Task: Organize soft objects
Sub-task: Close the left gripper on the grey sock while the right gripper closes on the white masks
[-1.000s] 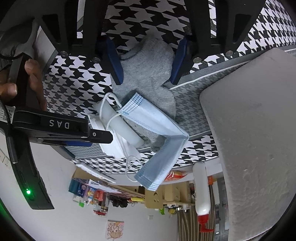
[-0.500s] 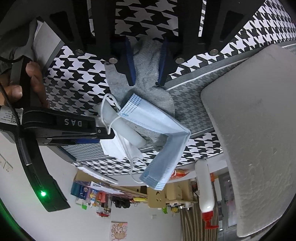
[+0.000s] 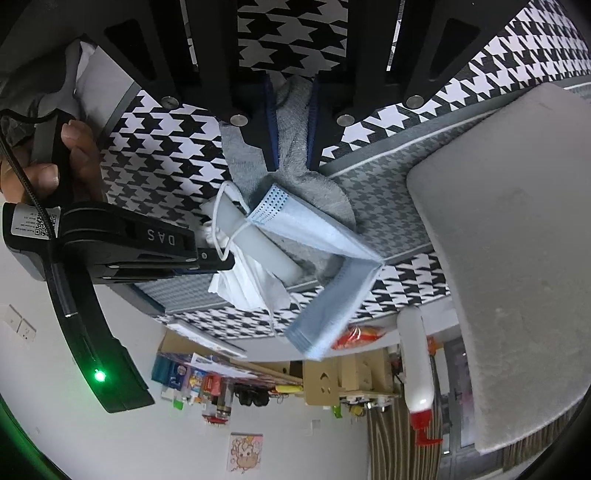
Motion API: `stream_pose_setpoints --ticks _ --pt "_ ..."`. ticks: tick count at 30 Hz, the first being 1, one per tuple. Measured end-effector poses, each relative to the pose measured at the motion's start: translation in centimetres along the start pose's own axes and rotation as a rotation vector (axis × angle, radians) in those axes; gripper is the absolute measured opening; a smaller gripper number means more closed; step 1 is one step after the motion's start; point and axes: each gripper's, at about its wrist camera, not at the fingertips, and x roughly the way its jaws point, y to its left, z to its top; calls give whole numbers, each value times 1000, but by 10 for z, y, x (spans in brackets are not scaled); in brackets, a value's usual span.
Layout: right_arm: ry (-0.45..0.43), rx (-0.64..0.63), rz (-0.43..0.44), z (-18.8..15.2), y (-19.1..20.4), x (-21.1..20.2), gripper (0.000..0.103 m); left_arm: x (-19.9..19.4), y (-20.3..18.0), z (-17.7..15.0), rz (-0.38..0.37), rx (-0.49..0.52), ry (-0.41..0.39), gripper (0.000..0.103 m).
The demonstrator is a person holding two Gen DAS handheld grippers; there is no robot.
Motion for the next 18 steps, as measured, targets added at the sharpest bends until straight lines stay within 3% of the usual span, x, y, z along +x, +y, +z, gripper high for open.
stream_pose_setpoints --ticks 18 --pt "-96 25 3 5 -8 -33 9 -24 0 2 7 12 -98 15"
